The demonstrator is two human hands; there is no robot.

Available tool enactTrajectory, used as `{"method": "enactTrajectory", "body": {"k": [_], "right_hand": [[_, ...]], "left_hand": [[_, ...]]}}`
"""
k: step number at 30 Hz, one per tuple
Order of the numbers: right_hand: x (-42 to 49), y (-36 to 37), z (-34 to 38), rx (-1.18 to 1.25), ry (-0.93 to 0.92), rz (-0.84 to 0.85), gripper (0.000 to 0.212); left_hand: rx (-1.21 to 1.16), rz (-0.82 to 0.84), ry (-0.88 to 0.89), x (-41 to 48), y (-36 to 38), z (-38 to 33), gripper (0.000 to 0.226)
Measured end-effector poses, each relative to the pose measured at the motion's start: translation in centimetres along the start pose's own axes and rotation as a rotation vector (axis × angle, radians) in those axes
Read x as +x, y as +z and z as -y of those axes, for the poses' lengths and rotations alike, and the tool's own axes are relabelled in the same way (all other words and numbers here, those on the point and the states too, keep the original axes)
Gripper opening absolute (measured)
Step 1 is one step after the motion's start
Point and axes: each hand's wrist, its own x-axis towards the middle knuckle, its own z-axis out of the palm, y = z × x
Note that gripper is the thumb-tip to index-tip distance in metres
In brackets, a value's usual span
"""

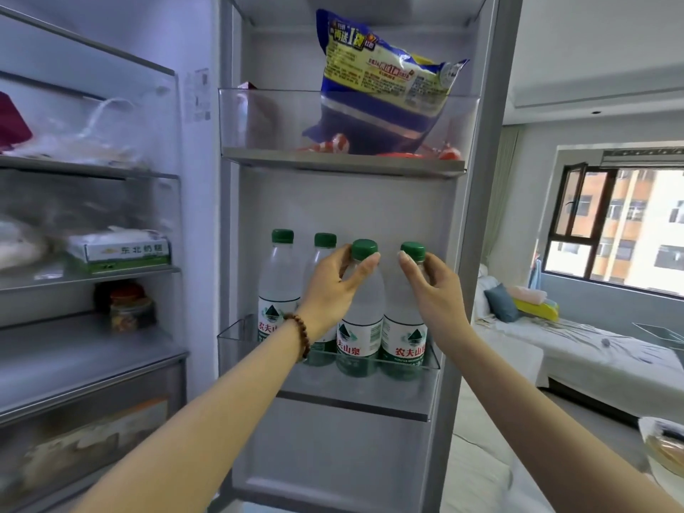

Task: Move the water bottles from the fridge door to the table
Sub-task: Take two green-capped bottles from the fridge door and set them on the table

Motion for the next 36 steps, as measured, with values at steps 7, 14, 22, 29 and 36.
{"method": "enactTrajectory", "body": {"k": [7, 14, 22, 29, 36], "right_hand": [[0.3, -0.4, 3.6, 0.054, -0.118, -0.072, 0.021], [-0.9, -1.5, 11.9, 0.163, -0.272, -0.012, 0.021], [-8.6, 2.2, 16.1, 0.489, -0.114, 0.358, 0.041], [-20.9, 8.7, 23.4, 0.819, -0.067, 0.696, 0.033], [-37.6, 12.4, 38.6, 1.133, -0.034, 1.009, 0.038]], "left_hand": [[-0.102, -0.199, 0.075, 0.1, -1.1, -4.3, 0.038], [-0.087, -0.309, 0.224, -1.9, -4.0, -13.4, 0.016], [0.077, -0.562, 0.106, -14.0, -7.3, -19.9, 0.023], [0.451, -0.864, 0.031, -30.3, -11.7, -28.9, 0.021], [0.697, -1.07, -0.014, -48.0, -15.4, -45.4, 0.024]]}}
